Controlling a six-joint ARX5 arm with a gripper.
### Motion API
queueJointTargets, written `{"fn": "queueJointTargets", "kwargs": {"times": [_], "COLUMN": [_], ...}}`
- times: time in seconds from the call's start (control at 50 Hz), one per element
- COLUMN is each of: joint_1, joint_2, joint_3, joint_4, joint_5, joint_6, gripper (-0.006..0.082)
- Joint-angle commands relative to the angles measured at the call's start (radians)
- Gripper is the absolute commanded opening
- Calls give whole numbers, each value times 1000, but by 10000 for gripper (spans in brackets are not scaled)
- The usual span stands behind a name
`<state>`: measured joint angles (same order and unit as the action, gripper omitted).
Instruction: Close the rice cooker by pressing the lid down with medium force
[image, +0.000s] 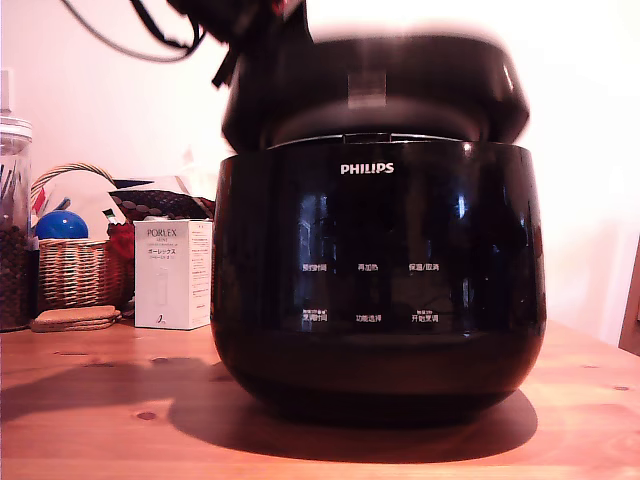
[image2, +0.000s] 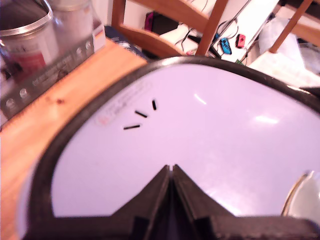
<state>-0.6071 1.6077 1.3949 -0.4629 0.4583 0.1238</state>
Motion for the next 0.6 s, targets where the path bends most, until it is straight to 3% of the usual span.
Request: {"fn": "queueJointTargets", "kwargs": {"times": [0.0,0.22,0.58], "joint_1": [-20,-31,-32], "joint_2": [-27,-111,-198], "joint_3": [-80,-224,-454], "joint_4": [45,241,520], "joint_5": [-28,-103,-112], "joint_6": [-21,-42,-96], "gripper": [-24,-24,-24]}}
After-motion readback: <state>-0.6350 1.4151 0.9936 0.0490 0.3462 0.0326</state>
